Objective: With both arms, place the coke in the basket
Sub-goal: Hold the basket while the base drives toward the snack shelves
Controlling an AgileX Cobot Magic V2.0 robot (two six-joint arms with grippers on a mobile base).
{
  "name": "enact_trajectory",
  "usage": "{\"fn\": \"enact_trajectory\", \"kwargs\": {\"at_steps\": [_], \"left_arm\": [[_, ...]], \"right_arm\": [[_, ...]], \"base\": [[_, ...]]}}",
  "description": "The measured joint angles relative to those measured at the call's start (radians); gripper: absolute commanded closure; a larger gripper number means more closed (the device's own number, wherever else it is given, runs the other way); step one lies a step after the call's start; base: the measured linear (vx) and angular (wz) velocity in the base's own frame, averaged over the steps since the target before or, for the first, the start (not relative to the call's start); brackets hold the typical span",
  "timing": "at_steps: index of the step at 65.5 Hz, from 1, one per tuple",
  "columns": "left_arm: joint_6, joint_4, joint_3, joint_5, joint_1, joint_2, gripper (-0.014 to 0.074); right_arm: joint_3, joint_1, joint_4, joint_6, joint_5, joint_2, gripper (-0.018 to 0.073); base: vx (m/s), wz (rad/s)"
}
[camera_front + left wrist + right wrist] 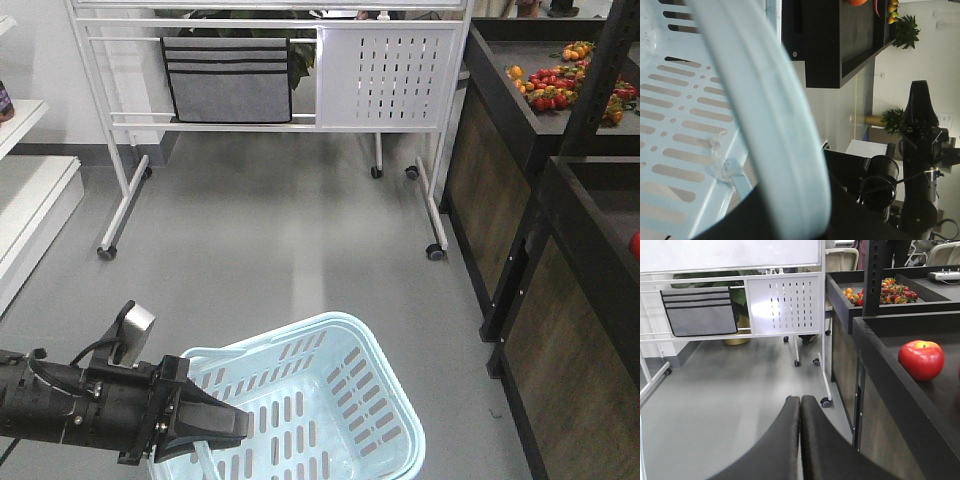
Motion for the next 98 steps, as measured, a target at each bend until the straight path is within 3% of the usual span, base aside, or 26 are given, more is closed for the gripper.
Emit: {"fn": "enact_trajectory", "kwargs": {"at_steps": [98], "left_arm": [[0.000,0.000,0.000,0.000,0.000,0.000,0.0603]], "right_arm": [[0.000,0.000,0.000,0.000,0.000,0.000,0.0569]], "base": [[0.23,0.03]]}}
